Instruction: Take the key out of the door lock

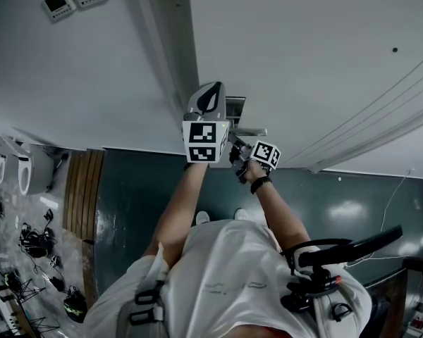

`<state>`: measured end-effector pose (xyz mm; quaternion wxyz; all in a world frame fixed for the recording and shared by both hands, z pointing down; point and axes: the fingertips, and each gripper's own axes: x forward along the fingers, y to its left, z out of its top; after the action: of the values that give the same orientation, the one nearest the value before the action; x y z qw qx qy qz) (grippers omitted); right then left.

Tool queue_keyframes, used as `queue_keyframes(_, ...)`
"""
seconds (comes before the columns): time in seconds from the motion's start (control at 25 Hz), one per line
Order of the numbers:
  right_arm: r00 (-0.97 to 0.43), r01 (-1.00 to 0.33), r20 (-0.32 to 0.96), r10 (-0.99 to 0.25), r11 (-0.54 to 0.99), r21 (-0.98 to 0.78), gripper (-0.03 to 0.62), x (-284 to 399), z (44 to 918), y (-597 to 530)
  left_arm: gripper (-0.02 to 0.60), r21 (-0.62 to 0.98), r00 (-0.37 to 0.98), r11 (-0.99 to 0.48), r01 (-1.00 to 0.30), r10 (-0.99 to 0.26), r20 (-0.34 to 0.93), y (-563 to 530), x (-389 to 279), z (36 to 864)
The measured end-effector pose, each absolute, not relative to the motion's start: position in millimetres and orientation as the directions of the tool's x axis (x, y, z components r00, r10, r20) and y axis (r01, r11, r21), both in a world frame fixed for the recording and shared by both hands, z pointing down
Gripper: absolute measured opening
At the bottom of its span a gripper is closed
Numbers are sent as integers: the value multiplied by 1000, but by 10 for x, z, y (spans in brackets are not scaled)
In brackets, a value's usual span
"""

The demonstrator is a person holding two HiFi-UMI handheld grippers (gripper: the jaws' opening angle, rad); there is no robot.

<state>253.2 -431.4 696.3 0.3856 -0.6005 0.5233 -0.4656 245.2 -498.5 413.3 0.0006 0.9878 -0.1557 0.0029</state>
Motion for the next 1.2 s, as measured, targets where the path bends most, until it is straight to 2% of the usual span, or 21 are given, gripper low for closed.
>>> queue_keyframes(0.2, 32, -203, 102, -994, -106, -973, 32, 2522, 6949, -4330, 0, 8, 952, -952, -305, -305, 3, -4994, 2451, 4124)
queue_keyframes(0.76, 76, -147, 62, -995, -72, -986, 25, 2424, 6954, -4221, -1, -1, 955, -955, -297, -297, 0, -4988, 2440, 4128)
queue_keyframes(1.0, 39, -173, 71, -997, -77, -982, 25, 2096, 7013, -3919, 0, 15, 952, -952, -306, -306, 16, -5009, 2410, 4167)
queue_keyframes(1.2, 90, -368, 94, -992, -121, -922, 26, 2103, 6719, -3684, 0, 50, 953, -952, -302, -301, 29, -5022, 2264, 4289)
